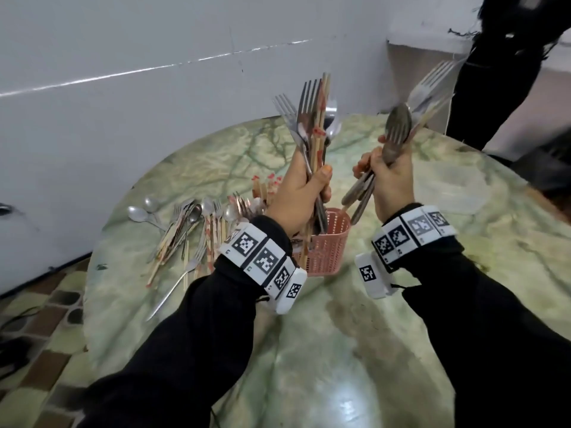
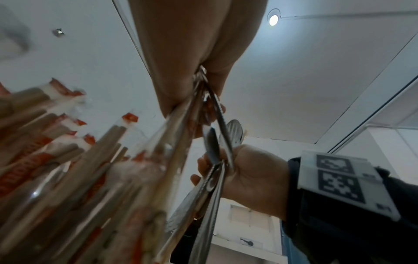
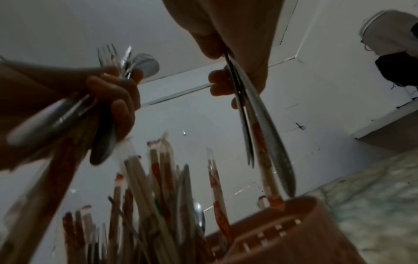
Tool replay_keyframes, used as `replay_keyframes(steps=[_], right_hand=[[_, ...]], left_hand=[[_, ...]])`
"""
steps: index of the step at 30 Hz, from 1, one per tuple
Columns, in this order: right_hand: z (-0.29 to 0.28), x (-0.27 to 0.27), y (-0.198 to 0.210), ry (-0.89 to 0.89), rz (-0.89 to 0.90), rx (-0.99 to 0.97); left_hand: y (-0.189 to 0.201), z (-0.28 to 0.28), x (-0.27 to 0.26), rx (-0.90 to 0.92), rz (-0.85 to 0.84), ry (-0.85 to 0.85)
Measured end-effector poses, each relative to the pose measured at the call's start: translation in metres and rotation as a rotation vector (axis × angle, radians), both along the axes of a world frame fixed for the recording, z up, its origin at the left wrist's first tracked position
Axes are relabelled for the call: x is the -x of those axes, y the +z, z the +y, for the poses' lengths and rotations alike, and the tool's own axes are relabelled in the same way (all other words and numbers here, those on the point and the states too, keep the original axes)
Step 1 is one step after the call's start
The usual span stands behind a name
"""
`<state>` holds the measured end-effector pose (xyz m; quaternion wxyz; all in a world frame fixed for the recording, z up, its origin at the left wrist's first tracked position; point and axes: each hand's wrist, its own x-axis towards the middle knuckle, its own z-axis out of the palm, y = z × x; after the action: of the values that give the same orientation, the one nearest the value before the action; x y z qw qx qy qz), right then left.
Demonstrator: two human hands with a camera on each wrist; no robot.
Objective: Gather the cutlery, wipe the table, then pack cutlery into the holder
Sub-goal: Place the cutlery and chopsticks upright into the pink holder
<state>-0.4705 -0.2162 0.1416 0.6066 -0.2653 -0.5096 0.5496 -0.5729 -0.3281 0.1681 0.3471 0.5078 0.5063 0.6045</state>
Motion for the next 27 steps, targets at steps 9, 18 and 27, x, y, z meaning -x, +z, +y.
replay_keyframes(steps=[9,18,27], right_hand=[[0.021,0.019,-0.059,0.154,-0.260,0.008],[0.030,0.016,-0.088,0.246,-0.439,0.084],[0.033,-0.006,-0.094,0.546,-0.635,0.166]], left_hand=[[-0.008,0.017,-0.003,-0.006,0.044,0.127],[-0.020,0.030,-0.004,-0.013,0.080,0.170],[-0.015,0.034,-0.009,-0.070,0.024,0.229]])
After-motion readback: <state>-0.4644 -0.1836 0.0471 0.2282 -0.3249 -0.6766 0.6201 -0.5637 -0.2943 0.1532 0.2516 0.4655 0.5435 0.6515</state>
